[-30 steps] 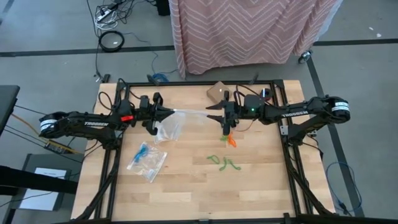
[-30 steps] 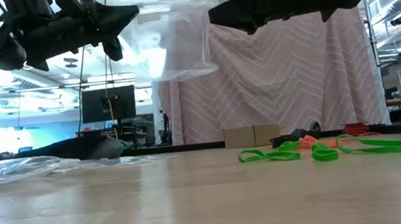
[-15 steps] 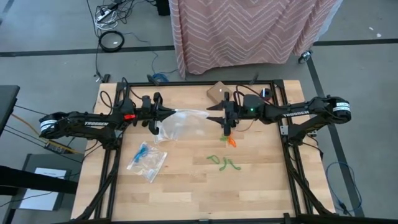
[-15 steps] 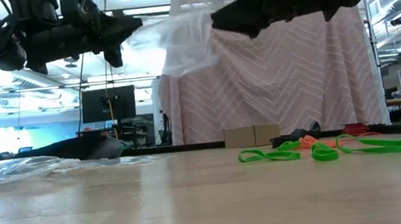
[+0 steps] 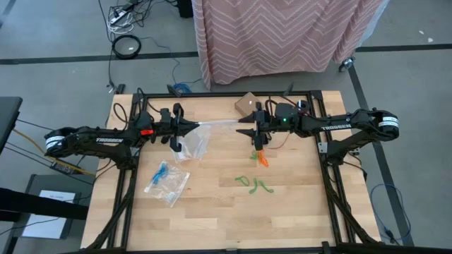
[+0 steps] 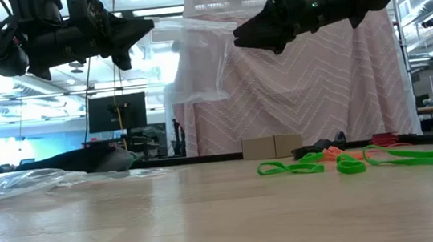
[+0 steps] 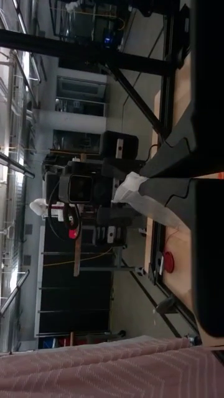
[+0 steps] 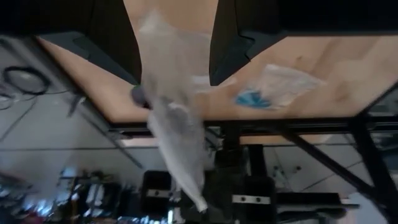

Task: Sort rubber bands
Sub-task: Open the transparent zip bag

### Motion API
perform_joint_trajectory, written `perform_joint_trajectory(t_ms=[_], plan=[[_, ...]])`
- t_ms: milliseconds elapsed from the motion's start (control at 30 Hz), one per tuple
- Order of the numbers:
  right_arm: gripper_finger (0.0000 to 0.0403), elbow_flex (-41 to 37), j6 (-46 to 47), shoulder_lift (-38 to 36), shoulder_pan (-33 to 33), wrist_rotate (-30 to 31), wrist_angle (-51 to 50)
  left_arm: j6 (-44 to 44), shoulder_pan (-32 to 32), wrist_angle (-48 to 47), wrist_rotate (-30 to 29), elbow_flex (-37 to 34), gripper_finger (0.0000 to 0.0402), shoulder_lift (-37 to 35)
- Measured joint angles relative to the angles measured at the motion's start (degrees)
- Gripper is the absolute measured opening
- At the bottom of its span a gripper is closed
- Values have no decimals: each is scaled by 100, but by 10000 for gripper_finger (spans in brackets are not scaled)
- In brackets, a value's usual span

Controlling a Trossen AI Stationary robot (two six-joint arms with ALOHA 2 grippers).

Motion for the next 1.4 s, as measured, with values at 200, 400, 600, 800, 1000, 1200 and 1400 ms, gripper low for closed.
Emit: perform_joint_trajectory(t_ms=[200,400,600,800,1000,1200,1400], plan=[[178,0,-109,-1,1,26,154,18,0,-9,-1,0,1,0],[178,0,-113,-1,0,-13,573,26,0,-12,-48,0,1,0],[150,0,-148,-1,-37,-14,576,26,0,-9,-48,0,1,0],[98,0,-323,-1,-37,-14,575,16,0,-3,-48,0,1,0],[13,0,-476,-1,-37,251,575,8,-19,40,-48,0,1,0],[3,0,-481,-1,-37,332,574,-31,-22,66,-48,0,1,0],[1,0,-504,-1,12,209,582,-37,-22,63,-46,0,1,0]])
